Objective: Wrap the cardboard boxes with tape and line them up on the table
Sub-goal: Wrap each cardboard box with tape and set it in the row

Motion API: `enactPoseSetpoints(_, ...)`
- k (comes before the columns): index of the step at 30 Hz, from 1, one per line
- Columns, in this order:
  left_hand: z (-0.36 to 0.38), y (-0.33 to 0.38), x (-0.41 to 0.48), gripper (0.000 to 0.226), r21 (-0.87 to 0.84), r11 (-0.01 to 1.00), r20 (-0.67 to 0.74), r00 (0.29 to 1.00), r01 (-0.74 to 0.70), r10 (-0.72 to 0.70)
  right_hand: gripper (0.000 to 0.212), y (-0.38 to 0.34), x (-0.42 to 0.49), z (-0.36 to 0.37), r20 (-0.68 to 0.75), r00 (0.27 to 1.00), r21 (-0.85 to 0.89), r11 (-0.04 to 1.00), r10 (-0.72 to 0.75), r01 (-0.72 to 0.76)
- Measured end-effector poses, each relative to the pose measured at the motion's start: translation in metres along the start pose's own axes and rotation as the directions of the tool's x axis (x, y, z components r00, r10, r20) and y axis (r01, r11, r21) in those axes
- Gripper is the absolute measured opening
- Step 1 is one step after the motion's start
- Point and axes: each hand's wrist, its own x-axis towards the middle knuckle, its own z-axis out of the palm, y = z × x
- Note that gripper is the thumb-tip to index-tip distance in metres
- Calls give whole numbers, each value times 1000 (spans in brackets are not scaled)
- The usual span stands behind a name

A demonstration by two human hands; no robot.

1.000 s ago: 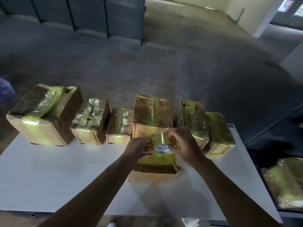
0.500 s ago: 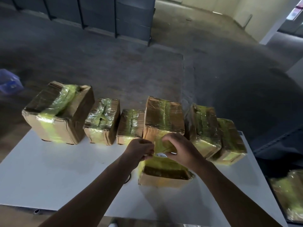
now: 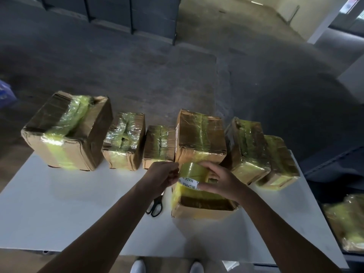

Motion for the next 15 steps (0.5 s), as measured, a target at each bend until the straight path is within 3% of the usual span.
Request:
enactPoseSetpoints(3,0,-3,-1,15,35,999,72,997,-26,24,51,-1,0,-7,64,997,98,995,-39,33)
enactPoseSetpoints(6,5,-4,2,18,66,998,6,1000,-12,12,44,-10,2,-18,84,991,95,991,-102,94)
enactPoseSetpoints(10,7,-6,6,12,109,994,-112,993,-11,23,56,-21,14,-32,155,977,-125,978,-146,166)
enactPoseSetpoints(12,4,-10,10,18,130,991,-164,985,-30,51,66,-18,16,-33,197,974,-243,957,-114,161)
enactPoseSetpoints(15,5,-16,12,8,175,984,-226,971,-36,75,70,-17,22,-32,219,974,-379,916,-47,129)
